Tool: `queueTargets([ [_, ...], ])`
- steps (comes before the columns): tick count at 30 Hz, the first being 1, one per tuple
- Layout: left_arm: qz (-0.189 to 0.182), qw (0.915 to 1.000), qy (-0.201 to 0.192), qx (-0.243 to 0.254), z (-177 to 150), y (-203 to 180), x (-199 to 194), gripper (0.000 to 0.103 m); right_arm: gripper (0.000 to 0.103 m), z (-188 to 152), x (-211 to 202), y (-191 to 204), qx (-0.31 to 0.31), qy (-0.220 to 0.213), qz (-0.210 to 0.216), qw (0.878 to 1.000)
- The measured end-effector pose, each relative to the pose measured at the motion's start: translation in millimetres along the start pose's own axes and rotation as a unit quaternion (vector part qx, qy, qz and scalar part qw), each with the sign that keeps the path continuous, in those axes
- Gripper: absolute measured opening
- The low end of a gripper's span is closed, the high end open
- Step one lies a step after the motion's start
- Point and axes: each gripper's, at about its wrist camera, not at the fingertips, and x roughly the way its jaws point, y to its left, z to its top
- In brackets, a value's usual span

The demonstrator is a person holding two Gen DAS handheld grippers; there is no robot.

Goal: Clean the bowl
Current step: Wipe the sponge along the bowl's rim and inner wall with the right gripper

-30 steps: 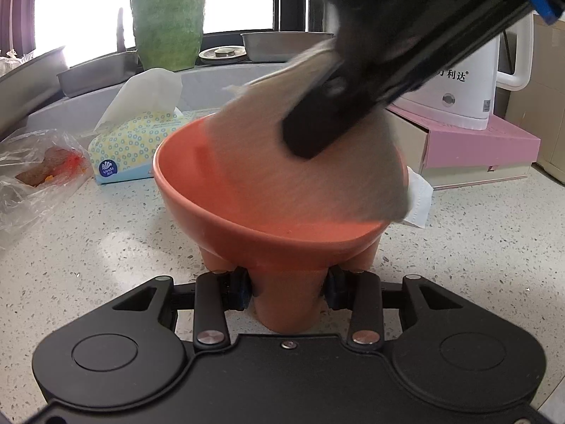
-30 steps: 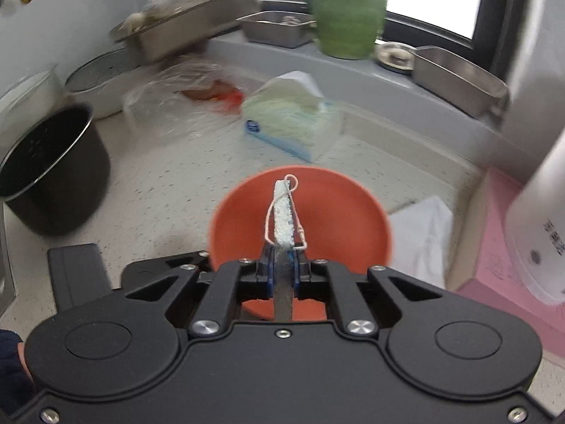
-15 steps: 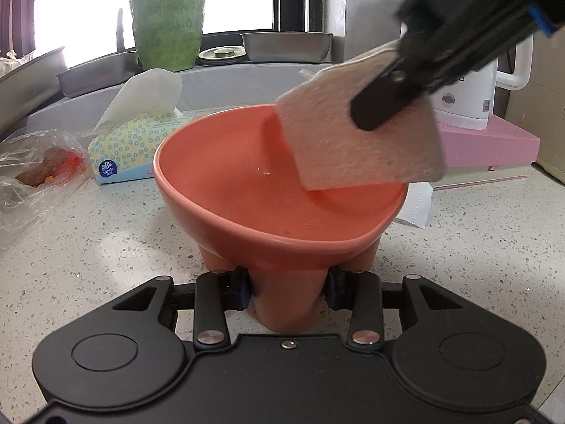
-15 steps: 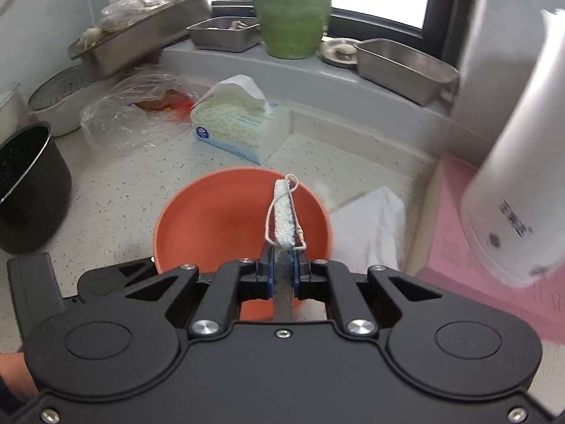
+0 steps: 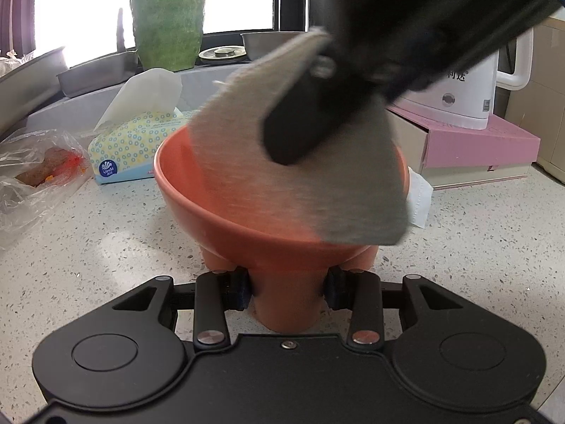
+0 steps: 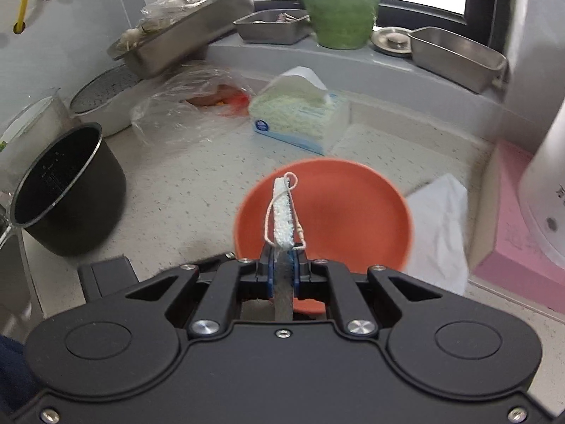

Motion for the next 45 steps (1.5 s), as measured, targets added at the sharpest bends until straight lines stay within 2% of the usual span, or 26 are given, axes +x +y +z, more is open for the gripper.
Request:
queueTargets([
  [6,0.001,1.0000,0.000,-0.001,0.1,-1.1,0.1,0.038,0.011,8.5,0.9,-0.8,-0.008,-0.034,-0.025,0.999],
  [10,0.002,1.0000,0.000,-0.002,0.2,-2.7,0.2,0.038,0.011,8.2,-0.7,-10.2,-0.025,-0.052,-0.079,0.995],
  [16,0.002,1.0000,0.000,-0.003,0.2,-3.1,0.0,0.038,0.011,-1.4,-6.8,-22.2,-0.023,-0.047,-0.113,0.992],
  [22,0.000,1.0000,0.000,0.000,-0.3,-0.5,0.0,0.038,0.011,-11.5,-10.7,-20.2,-0.045,-0.027,-0.122,0.991],
  [26,-0.002,1.0000,-0.001,0.001,-0.6,1.3,0.0,0.038,0.011,-11.3,-11.5,-21.5,-0.025,-0.006,-0.102,0.994],
  [30,-0.004,1.0000,0.000,0.002,-0.6,3.0,0.0,0.038,0.011,-11.9,-9.8,-28.1,0.032,0.015,-0.044,0.998],
  [35,-0.004,1.0000,-0.001,0.001,-0.6,2.6,0.1,0.038,0.011,-8.8,-3.0,-30.7,0.089,0.038,0.025,0.995],
  [41,-0.005,1.0000,-0.001,-0.001,-0.8,2.2,0.0,0.038,0.011,-0.4,3.8,-22.9,0.104,0.036,0.054,0.992],
  [45,-0.005,1.0000,-0.001,-0.001,-0.9,1.3,-0.4,0.038,0.011,4.3,8.7,-19.7,0.100,0.024,0.042,0.994],
])
